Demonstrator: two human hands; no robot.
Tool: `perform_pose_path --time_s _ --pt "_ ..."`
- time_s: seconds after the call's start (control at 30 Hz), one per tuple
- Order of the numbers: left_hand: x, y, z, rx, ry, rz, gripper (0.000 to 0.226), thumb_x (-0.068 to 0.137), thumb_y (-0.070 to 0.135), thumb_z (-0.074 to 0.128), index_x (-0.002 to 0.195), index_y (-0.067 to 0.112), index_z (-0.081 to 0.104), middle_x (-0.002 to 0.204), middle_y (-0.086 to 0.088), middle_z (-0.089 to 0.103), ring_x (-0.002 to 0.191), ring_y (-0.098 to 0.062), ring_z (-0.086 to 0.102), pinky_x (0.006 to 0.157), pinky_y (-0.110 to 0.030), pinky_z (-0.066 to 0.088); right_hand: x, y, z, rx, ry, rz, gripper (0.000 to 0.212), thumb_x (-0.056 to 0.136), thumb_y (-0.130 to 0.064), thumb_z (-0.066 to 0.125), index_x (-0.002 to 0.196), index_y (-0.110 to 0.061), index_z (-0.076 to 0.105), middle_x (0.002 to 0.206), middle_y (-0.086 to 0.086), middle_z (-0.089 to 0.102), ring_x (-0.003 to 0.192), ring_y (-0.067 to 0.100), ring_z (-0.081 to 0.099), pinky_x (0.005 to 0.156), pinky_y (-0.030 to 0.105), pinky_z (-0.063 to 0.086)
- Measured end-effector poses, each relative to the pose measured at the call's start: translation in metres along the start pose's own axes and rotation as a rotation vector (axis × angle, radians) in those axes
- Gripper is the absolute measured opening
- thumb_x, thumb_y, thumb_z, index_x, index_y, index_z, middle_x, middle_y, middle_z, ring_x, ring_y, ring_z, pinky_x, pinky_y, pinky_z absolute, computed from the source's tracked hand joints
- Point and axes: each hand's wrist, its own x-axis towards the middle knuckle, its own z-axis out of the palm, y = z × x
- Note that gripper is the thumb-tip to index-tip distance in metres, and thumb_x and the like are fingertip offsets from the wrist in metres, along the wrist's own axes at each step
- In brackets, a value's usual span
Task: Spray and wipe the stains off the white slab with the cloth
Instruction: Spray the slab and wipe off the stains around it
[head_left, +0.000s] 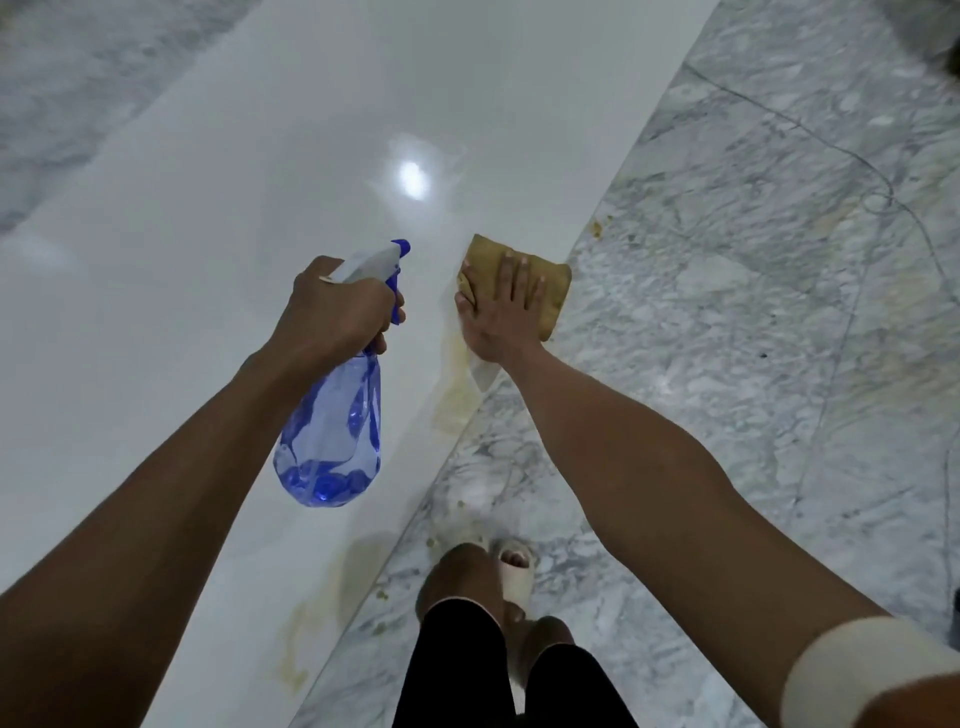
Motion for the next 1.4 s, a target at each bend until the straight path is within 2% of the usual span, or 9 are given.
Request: perform_pose_path --time_s 0.1,0.23,0.43,0.6,0.7,0.87,0.97,1.13,1.4 --pt "-0.021 -0.021 -0.017 0.008 -0.011 -0.003 0.021 0.083 -0.003 0.049 0.090 0.004 0.067 0.081 -0.009 0.071 0.051 -0.019 0.057 0.045 -0.019 0.049 -0.027 -0.017 0.008 0.037 0.040 0.001 0.073 0.091 -0.060 -0.001 0.158 -0.036 0.015 0.166 0.019 0.004 0.153 0.042 -0.002 0.119 0.063 -0.006" --pt "-0.041 -0.051 -0.036 0.002 -0.016 -0.001 0.019 0.088 -0.002 0.050 0.097 -0.001 0.066 0.074 -0.009 0.066 0.050 -0.017 0.055 0.041 -0.015 0.046 -0.067 -0.043 0.025 0.044 0.055 -0.019 0.070 0.093 -0.058 0.005 0.157 -0.035 0.022 0.165 0.021 0.012 0.152 0.044 0.005 0.119 0.065 -0.002" --pt "-0.075 -0.109 -0.070 -0.031 -0.071 0.051 0.019 0.084 -0.001 0.050 0.089 0.004 0.067 0.085 -0.012 0.072 0.039 -0.007 0.054 0.047 -0.020 0.051 -0.122 -0.080 0.062 0.005 0.212 -0.006 0.057 0.096 -0.052 0.032 0.146 -0.030 0.049 0.149 0.026 0.045 0.137 0.051 0.040 0.109 0.072 0.025" --pt "-0.109 -0.156 -0.096 -0.045 -0.118 0.063 0.027 0.088 0.000 0.052 0.112 0.002 0.065 0.086 -0.009 0.071 0.045 -0.010 0.057 0.045 -0.017 0.049 -0.183 -0.120 0.082 0.055 0.128 0.011 0.068 0.094 -0.058 0.009 0.157 -0.035 0.020 0.165 0.022 0.010 0.151 0.046 0.003 0.117 0.063 -0.007" --pt "-0.126 -0.186 -0.107 -0.030 -0.137 0.075 0.027 0.088 0.001 0.053 0.112 0.002 0.065 0.084 -0.007 0.069 0.050 -0.013 0.057 0.045 -0.017 0.050 -0.216 -0.140 0.095 -0.007 0.091 0.035 0.069 0.094 -0.059 0.005 0.158 -0.037 0.013 0.166 0.021 0.004 0.152 0.044 0.000 0.118 0.062 -0.006" --pt "-0.152 -0.221 -0.122 -0.012 -0.153 0.082 0.025 0.082 0.000 0.052 0.102 0.004 0.067 0.084 -0.009 0.072 0.041 -0.009 0.055 0.046 -0.019 0.051 -0.264 -0.174 0.111 0.019 0.168 0.048 0.068 0.094 -0.058 0.009 0.155 -0.034 0.029 0.163 0.023 0.018 0.150 0.047 0.012 0.118 0.066 0.005" --pt "-0.169 -0.237 -0.129 -0.016 -0.153 0.071 0.024 0.083 0.000 0.052 0.102 0.009 0.064 0.084 -0.008 0.072 0.042 -0.010 0.055 0.048 -0.020 0.053 -0.292 -0.191 0.117 0.005 0.099 0.061 0.072 0.091 -0.059 -0.002 0.157 -0.037 0.016 0.166 0.019 0.004 0.153 0.043 -0.001 0.120 0.062 -0.003" --pt "-0.198 -0.265 -0.144 0.006 -0.138 0.053 0.026 0.079 -0.001 0.050 0.095 0.002 0.069 0.088 -0.012 0.074 0.048 -0.017 0.056 0.048 -0.022 0.052 -0.333 -0.216 0.132 0.016 0.057 0.065 0.058 0.104 -0.053 0.020 0.158 -0.039 0.004 0.167 0.016 -0.009 0.152 0.040 -0.012 0.120 0.061 -0.007" --pt "-0.250 -0.315 -0.164 -0.014 -0.121 0.072 0.021 0.077 0.000 0.050 0.088 0.004 0.068 0.089 -0.016 0.074 0.045 -0.016 0.056 0.052 -0.026 0.053 -0.403 -0.257 0.156 0.055 -0.004 0.038 0.058 0.105 -0.053 0.019 0.158 -0.040 0.001 0.166 0.014 -0.017 0.151 0.037 -0.019 0.119 0.058 -0.015"
